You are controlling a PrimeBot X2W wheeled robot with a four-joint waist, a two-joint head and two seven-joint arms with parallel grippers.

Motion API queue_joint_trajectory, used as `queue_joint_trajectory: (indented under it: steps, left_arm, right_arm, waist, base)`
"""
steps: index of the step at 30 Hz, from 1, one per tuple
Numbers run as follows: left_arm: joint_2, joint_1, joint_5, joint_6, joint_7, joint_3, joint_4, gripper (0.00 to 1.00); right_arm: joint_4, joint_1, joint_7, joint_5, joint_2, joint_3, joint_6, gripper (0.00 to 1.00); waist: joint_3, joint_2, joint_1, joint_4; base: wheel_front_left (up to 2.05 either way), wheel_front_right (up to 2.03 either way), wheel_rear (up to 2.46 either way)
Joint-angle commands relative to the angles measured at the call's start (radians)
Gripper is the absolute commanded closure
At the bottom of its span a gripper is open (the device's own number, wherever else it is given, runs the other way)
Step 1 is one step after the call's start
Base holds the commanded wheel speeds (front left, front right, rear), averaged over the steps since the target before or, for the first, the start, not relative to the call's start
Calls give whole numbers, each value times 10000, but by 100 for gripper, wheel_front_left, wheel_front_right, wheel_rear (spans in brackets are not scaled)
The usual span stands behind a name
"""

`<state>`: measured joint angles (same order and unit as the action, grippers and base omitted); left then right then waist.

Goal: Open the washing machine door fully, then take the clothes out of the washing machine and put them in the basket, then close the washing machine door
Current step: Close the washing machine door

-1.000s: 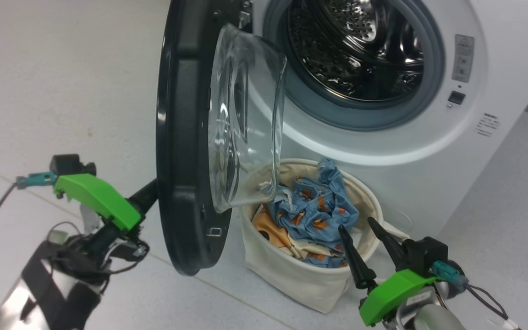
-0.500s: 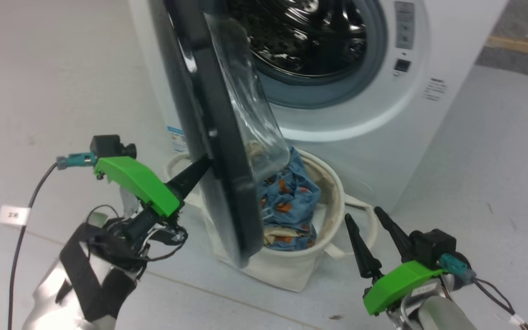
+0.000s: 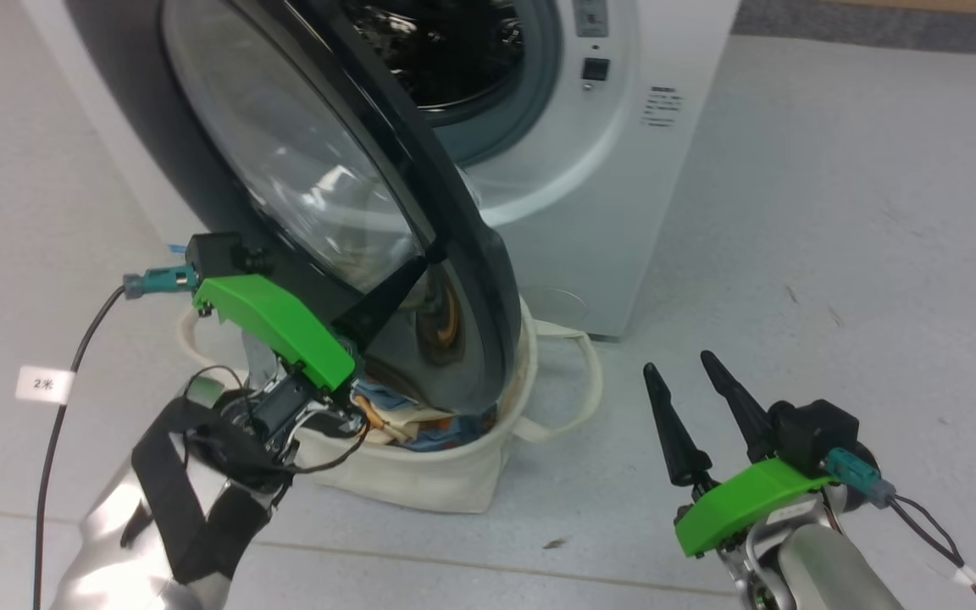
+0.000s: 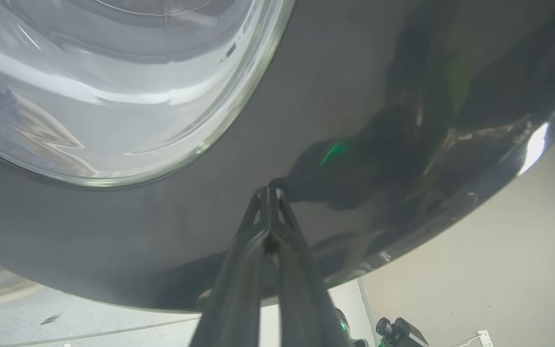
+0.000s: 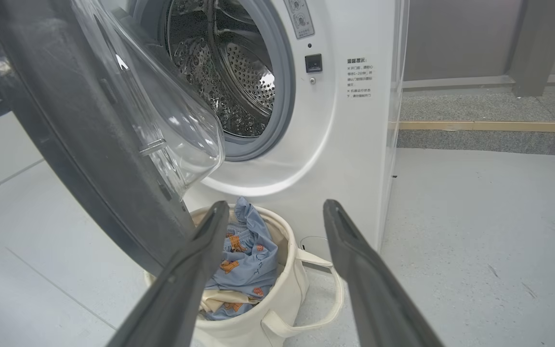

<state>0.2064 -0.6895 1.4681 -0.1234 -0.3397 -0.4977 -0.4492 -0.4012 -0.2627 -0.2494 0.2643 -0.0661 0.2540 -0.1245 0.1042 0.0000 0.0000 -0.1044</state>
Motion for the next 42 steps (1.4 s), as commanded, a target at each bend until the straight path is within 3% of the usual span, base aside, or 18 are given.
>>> queue_joint_trajectory:
  steps: [1,12,13,15,16,24,32,37,42]
  left_arm:
    - [144,-749,37,-73,193,294,367,100]
    - [476,-654,12,-73,880,212,330,100]
    - [560,-575,-81,-73,1054,120,317,86]
    - [733,-477,-341,-73,1310,-44,289,4]
    - [823,-427,-457,-73,1483,-100,295,0]
    - [2201,-14,-2147,-73,3440,-661,115,0]
    - [3817,662,-3131,-16,5115,-334,-50,0]
    - [4819,1395,-4013,729,5733,-72,70,0]
    - [5321,2490,-4402,1421,5966,527,670,0]
  right_arm:
    - [388,-386,-123,38,155,159,-62,0]
    - [415,-334,-123,50,157,99,-62,0]
    - [387,-290,-123,34,157,70,-62,0]
    - [359,-252,-123,55,157,94,-62,0]
    - [352,-234,-123,79,157,105,-62,0]
    - [377,-130,-124,144,158,64,-62,0]
    - [458,94,-124,78,158,-169,-62,0]
    - [545,182,-124,20,158,-310,-62,0]
    - [678,234,-124,16,158,-384,-62,0]
  waist:
    - [147,0,0,-384]
    - [-89,0,0,-597]
    - [-226,0,0,-545]
    - [-382,0,0,-532]
    - [-448,0,0,-528]
    - [-806,0,0,-560]
    - [-1006,0,0,-358]
    - [-1078,0,0,-249]
    - [-1145,0,0,-180]
  base:
    - [0,0,0]
    - [0,0,0]
    - [0,0,0]
    - [0,0,0]
    - [0,0,0]
    - [0,0,0]
    - [0,0,0]
    - [0,0,0]
    - [0,0,0]
